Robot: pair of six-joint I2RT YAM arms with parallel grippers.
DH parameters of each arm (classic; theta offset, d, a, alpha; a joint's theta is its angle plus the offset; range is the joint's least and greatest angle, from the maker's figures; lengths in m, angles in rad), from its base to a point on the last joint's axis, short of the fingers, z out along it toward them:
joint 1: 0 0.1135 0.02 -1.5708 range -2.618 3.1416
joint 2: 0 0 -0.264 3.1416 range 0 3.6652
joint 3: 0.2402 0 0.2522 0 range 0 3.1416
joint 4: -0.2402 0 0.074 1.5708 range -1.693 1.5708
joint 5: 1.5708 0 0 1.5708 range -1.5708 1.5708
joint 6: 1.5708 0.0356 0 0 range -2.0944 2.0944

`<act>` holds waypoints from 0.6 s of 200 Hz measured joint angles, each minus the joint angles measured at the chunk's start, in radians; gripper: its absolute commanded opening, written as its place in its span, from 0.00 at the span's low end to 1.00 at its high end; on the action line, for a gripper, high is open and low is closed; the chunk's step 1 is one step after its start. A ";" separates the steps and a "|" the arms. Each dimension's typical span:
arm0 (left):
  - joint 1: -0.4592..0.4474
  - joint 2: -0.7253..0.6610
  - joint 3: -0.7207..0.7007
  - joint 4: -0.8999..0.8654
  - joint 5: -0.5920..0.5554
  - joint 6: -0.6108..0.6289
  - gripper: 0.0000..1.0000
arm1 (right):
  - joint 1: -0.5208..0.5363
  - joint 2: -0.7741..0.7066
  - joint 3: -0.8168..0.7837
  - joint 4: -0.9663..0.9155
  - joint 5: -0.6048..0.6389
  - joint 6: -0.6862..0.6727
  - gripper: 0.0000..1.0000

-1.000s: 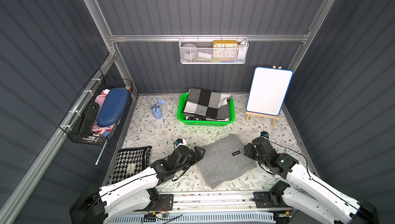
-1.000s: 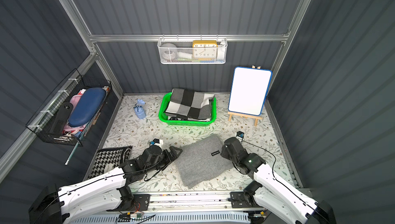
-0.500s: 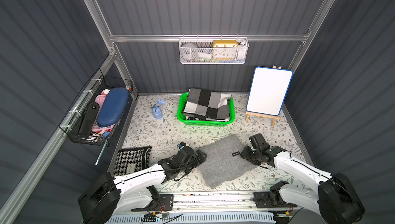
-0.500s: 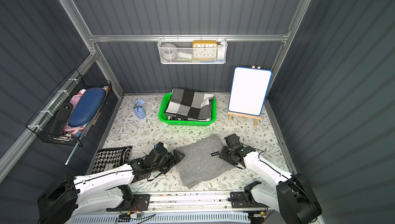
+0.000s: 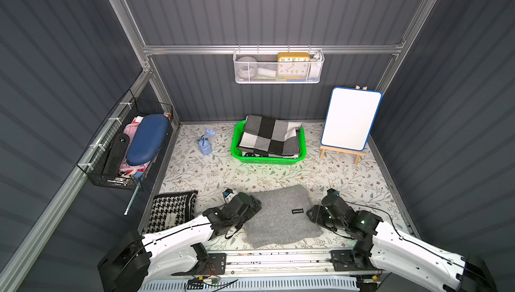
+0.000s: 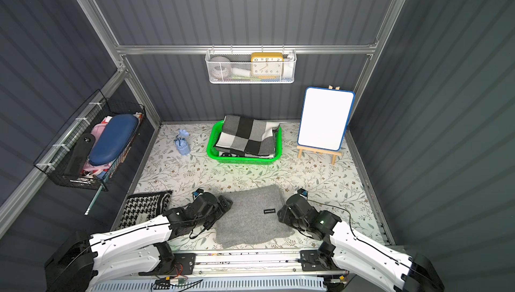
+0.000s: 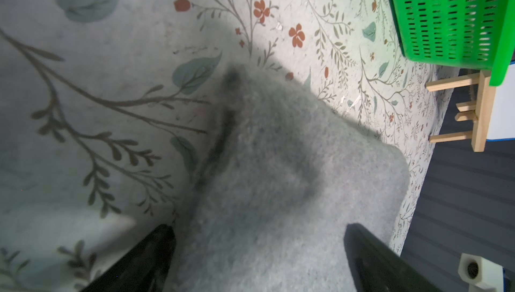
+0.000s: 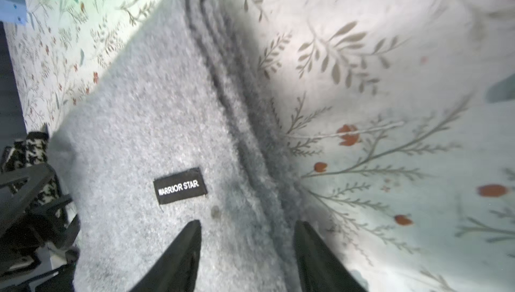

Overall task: Put the folded scarf in the basket
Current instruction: Adjust the scarf at the center of the board, then pick up the scarf at the center of the board.

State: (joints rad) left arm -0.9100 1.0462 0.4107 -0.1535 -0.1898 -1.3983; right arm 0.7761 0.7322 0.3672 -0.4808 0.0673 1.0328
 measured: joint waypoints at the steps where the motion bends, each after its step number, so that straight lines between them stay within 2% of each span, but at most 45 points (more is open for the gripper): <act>1: 0.000 -0.002 0.000 -0.001 0.000 0.000 0.99 | 0.000 -0.006 0.000 -0.004 0.008 -0.003 0.69; 19: 0.000 -0.032 0.000 -0.008 -0.005 0.000 0.99 | -0.010 -0.060 0.004 -0.045 0.071 -0.037 0.78; 41: 0.000 -0.050 0.000 -0.008 0.000 0.008 0.99 | -0.074 -0.076 0.016 -0.047 0.069 -0.094 0.81; 86: 0.000 -0.050 0.000 0.003 0.029 0.039 0.99 | -0.366 0.063 0.022 0.102 -0.196 -0.187 0.82; 120: 0.000 -0.029 -0.001 0.021 0.042 0.050 0.99 | -0.429 0.232 0.045 0.178 -0.324 -0.228 0.82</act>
State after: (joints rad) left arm -0.9100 1.0168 0.4099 -0.1326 -0.1482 -1.3483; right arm 0.3473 0.9646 0.4122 -0.3031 -0.2565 0.8047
